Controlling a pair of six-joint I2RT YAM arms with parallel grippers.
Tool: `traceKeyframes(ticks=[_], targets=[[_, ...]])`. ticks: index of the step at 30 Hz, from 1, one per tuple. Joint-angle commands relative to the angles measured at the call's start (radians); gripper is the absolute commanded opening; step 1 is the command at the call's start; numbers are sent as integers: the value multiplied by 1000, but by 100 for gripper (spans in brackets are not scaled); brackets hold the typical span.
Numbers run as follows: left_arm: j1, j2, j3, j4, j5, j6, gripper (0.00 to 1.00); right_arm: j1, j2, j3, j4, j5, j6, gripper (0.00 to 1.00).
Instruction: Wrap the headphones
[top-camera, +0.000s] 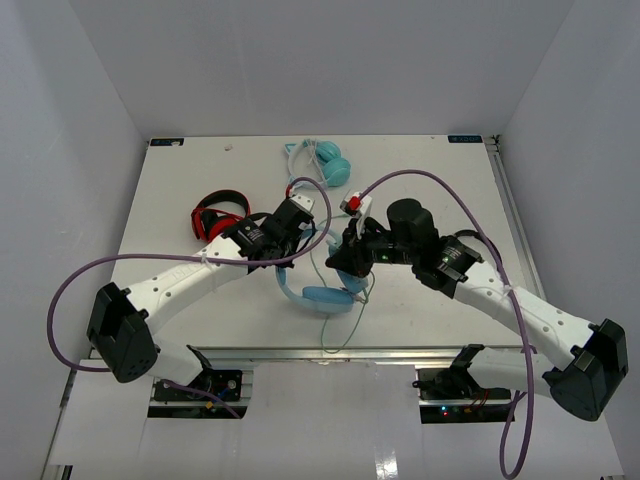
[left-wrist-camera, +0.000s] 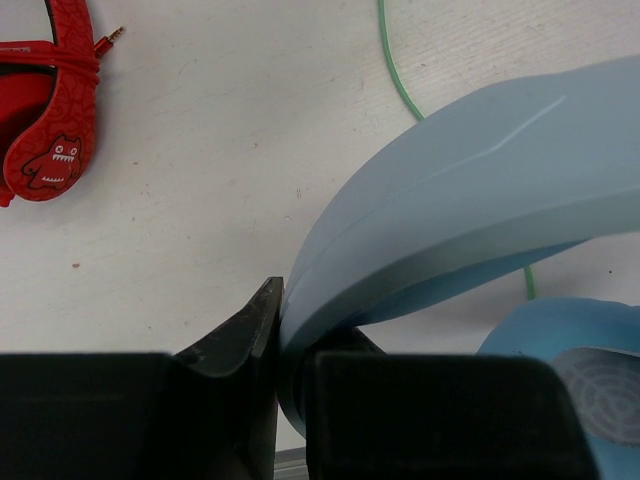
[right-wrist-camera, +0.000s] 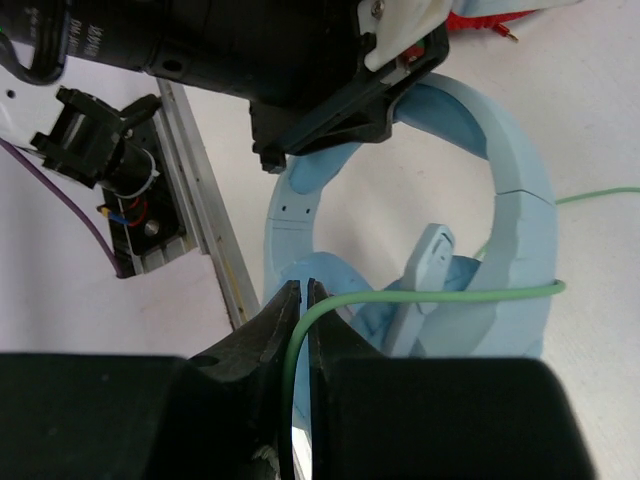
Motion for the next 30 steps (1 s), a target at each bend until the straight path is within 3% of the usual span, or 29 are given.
traceKeyframes(ticks=[1, 6, 20, 30], targets=[[15, -9, 39, 27, -35, -69, 0, 49, -31, -1, 179, -72, 78, 14], [29, -35, 30, 73, 25, -83, 0, 108, -41, -46, 257, -46, 104, 15], [40, -96, 205, 44, 9, -192, 0, 234, -115, -225, 386, 119, 139, 18], [39, -170, 198, 108, 46, -251, 0, 359, -80, -281, 471, 400, 96, 18]])
